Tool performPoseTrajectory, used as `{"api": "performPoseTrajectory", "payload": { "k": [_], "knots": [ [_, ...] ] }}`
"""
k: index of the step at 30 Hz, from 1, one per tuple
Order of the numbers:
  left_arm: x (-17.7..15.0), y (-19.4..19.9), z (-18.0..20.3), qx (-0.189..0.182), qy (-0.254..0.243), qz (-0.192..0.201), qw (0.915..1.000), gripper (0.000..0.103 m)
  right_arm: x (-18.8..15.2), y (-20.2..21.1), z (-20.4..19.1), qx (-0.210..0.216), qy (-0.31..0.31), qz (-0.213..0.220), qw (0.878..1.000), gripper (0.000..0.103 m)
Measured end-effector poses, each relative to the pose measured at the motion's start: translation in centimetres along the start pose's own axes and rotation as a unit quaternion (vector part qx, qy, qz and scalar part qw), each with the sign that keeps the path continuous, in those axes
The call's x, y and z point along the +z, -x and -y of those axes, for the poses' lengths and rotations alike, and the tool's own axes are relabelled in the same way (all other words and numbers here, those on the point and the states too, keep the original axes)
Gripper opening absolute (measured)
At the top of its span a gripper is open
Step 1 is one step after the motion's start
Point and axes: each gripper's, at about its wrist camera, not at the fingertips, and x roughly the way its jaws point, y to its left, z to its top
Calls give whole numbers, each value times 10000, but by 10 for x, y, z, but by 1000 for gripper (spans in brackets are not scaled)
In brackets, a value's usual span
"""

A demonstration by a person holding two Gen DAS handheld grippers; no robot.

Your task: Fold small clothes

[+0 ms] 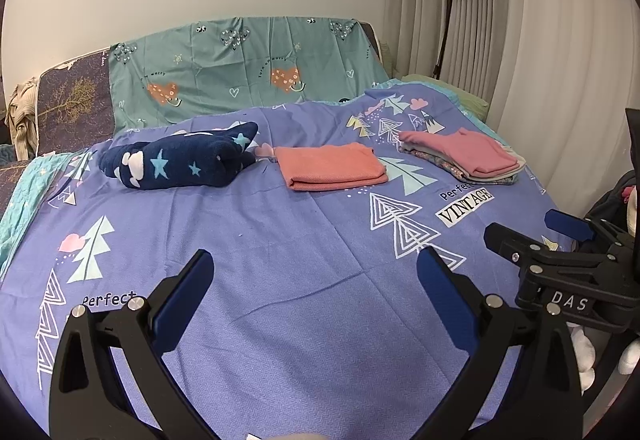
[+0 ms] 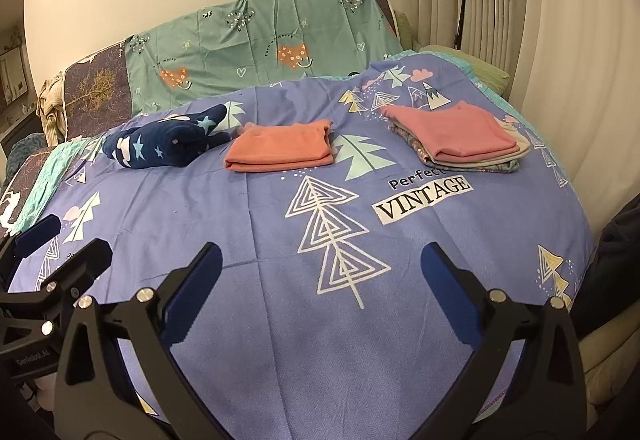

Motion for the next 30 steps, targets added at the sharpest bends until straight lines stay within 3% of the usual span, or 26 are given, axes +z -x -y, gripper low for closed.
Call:
{"api": "performPoseTrajectory", "payload": {
  "k": [30],
  "knots": [
    [0, 4, 5, 39, -47, 54, 10000, 102, -1, 1, -2, -9, 69, -22, 10000, 101]
  ]
}}
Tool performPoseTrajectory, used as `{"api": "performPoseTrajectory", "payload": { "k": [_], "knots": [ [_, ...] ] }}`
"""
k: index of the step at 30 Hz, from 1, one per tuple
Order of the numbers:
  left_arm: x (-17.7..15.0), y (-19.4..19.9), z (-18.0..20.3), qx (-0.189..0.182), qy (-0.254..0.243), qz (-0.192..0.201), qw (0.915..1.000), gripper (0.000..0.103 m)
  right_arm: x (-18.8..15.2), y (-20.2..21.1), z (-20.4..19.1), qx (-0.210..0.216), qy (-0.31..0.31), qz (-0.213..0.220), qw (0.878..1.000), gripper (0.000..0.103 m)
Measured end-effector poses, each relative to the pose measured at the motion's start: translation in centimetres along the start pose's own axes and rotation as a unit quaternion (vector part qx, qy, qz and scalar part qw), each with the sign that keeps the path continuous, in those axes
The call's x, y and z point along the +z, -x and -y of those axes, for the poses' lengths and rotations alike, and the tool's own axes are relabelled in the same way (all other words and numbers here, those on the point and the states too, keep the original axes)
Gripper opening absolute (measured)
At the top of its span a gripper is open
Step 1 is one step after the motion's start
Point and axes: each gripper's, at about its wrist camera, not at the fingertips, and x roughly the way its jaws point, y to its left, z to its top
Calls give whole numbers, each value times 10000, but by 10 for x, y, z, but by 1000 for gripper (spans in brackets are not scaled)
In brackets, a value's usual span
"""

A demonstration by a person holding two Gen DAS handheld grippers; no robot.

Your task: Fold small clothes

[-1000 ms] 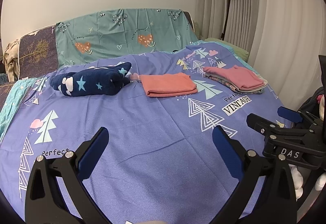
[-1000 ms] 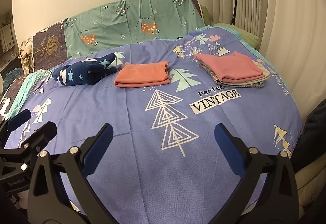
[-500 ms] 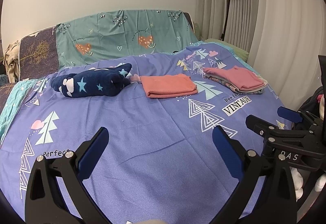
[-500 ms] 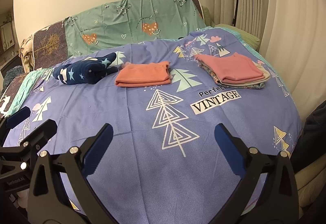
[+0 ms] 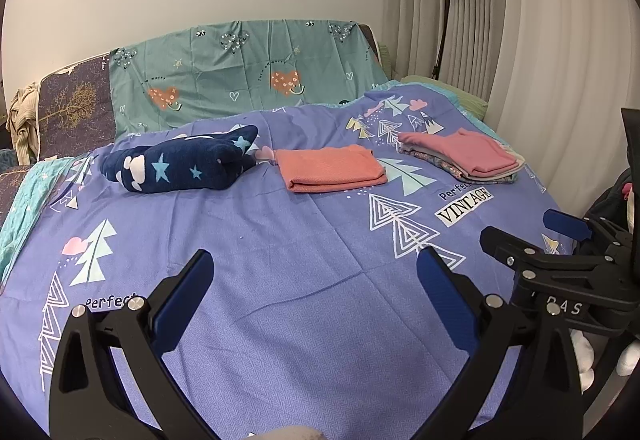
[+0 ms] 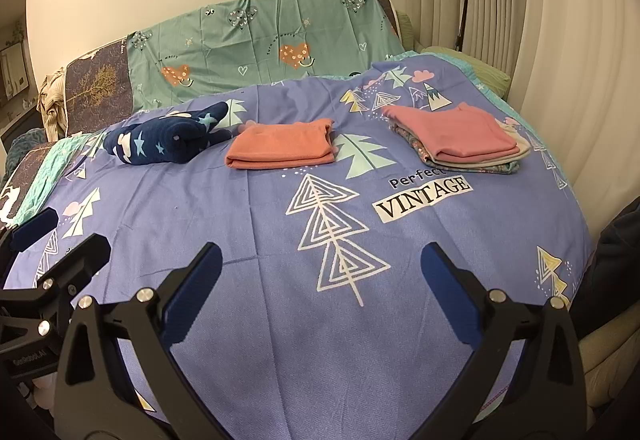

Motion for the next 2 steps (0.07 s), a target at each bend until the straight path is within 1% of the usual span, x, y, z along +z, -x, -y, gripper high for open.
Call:
{"api": "performPoseTrajectory", "payload": {
  "k": [2],
  "knots": [
    [0, 0, 0, -2, -9, 8, 10000, 102, -1, 0, 0, -3, -1, -10, 10000, 101]
  ]
}}
